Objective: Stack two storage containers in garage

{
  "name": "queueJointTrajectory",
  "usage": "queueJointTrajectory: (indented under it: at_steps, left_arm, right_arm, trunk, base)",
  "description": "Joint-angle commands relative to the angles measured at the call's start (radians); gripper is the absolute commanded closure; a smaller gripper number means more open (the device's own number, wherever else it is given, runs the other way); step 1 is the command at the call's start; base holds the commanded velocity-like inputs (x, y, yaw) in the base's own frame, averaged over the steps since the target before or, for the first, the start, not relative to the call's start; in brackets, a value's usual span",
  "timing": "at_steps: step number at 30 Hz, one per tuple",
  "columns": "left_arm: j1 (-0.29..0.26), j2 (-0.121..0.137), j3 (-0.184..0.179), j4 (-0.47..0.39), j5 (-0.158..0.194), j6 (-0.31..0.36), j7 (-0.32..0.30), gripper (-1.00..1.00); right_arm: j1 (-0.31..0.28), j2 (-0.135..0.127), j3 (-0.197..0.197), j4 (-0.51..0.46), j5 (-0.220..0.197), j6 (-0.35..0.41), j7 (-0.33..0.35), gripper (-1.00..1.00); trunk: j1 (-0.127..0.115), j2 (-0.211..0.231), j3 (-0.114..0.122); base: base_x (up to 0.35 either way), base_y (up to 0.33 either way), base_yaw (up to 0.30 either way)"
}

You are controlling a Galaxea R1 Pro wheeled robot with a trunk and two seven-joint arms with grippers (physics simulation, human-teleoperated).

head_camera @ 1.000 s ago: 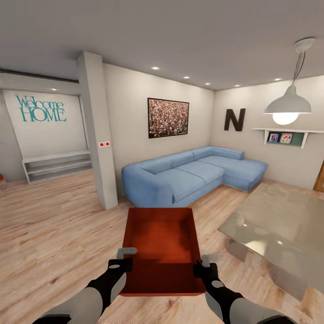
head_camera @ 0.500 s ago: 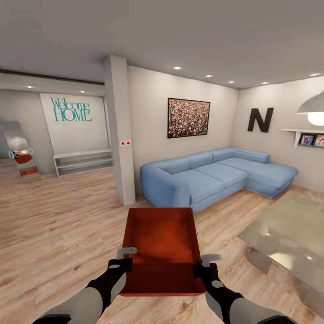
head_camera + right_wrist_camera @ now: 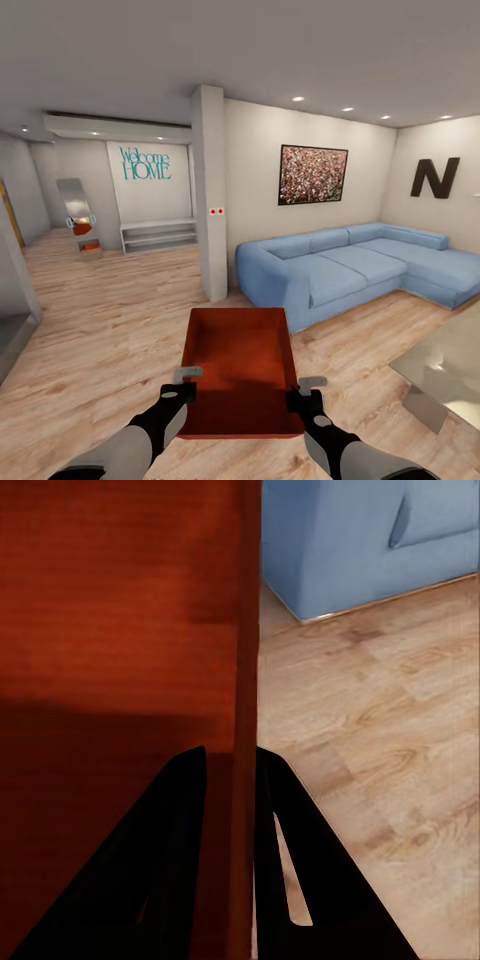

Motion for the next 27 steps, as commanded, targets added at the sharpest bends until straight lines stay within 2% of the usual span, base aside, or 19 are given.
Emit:
queueJointTrajectory:
  at_steps: [1, 27]
  left_arm:
    - [0.000, 0.001, 0.028, 0.002, -0.004, 0.005, 0.009, 1.00]
    - [0.000, 0.001, 0.028, 0.002, -0.004, 0.005, 0.009, 1.00]
  right_arm:
    - [-0.002, -0.001, -0.071, -0.002, -0.017, -0.034, -0.016, 1.00]
    - [-0.002, -0.001, -0.071, -0.002, -0.017, -0.033, -0.016, 1.00]
  trunk:
    - [0.000, -0.001, -0.002]
    - [0.000, -0.001, -0.002]
  base:
    - [0.000, 0.000, 0.300]
    - [0.000, 0.000, 0.300]
